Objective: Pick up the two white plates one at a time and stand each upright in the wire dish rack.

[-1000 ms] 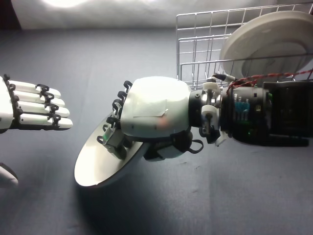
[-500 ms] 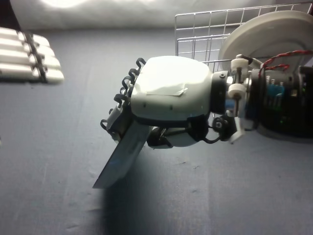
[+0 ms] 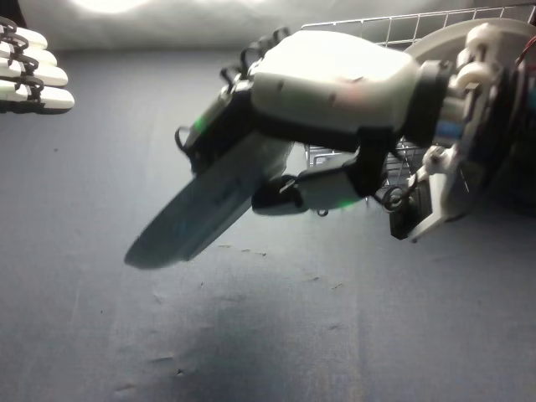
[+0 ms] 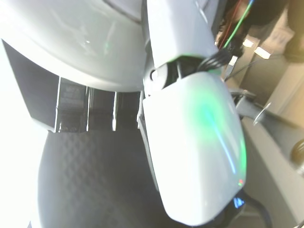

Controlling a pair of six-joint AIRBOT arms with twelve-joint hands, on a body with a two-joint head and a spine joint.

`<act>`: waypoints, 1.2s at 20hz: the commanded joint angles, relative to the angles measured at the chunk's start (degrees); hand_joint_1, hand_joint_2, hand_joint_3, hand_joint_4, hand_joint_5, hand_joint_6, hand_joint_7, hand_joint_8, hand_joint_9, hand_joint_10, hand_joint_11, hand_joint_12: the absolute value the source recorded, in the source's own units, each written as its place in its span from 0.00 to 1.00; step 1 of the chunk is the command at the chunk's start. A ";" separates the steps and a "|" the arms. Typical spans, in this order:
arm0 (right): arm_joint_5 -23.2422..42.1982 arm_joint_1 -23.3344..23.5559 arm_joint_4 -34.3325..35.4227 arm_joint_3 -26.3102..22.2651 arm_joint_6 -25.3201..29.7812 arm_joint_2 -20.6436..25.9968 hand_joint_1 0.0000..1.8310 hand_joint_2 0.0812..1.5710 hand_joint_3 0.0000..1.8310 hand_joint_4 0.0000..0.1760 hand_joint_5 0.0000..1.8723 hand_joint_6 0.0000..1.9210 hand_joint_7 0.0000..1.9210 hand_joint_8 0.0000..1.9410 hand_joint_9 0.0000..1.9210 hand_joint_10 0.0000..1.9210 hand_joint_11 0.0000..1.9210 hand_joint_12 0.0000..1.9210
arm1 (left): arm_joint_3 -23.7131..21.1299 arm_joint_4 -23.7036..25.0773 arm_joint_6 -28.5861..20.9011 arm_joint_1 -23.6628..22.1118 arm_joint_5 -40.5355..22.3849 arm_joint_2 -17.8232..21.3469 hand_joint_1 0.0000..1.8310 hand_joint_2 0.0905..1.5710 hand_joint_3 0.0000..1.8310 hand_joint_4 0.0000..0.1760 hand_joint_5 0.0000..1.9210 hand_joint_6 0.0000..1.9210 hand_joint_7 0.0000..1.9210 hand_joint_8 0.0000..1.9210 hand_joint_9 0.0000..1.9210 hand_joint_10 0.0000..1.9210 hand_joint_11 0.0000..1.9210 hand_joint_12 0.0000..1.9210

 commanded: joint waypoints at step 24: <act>5.42 3.59 32.27 -1.40 1.17 7.82 0.77 0.68 0.00 0.00 0.48 0.53 0.53 0.46 0.52 0.57 0.45 0.70 | 4.59 -5.47 0.46 1.25 -0.02 -2.15 0.00 0.65 0.00 0.00 0.00 0.00 0.00 0.00 0.00 0.00 0.00 0.00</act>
